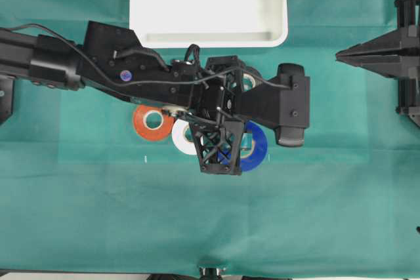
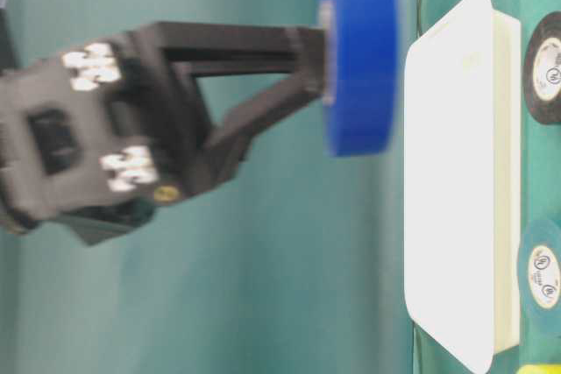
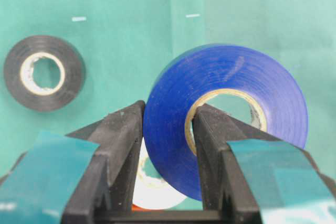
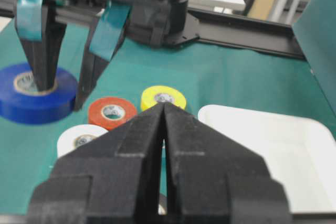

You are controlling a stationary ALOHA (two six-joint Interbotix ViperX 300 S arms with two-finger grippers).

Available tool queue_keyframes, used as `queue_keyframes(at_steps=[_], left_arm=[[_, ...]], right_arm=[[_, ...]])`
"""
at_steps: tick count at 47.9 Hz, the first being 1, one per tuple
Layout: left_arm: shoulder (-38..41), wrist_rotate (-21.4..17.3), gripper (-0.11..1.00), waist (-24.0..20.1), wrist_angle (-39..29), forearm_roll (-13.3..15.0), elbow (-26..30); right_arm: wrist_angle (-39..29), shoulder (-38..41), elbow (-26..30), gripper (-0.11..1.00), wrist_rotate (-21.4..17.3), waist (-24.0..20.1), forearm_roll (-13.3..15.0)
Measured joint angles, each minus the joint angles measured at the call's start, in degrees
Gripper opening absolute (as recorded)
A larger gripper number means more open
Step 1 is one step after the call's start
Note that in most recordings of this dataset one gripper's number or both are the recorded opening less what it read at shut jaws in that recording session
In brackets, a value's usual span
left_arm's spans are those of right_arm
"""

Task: Pick up the tape from a random location and place it into the white case.
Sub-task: 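Lift the blue tape roll upward with the left gripper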

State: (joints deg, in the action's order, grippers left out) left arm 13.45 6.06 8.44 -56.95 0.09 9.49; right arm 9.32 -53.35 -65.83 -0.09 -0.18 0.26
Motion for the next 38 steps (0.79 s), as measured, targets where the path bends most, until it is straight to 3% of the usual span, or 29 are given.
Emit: queue_keyframes(at_steps=[38], left_arm=[[-4.75, -0.18, 0.25, 0.09, -4.31, -0.26, 5.62]], right_arm=[[-0.18, 0.0, 0.0, 0.0, 0.0, 0.09, 0.0]])
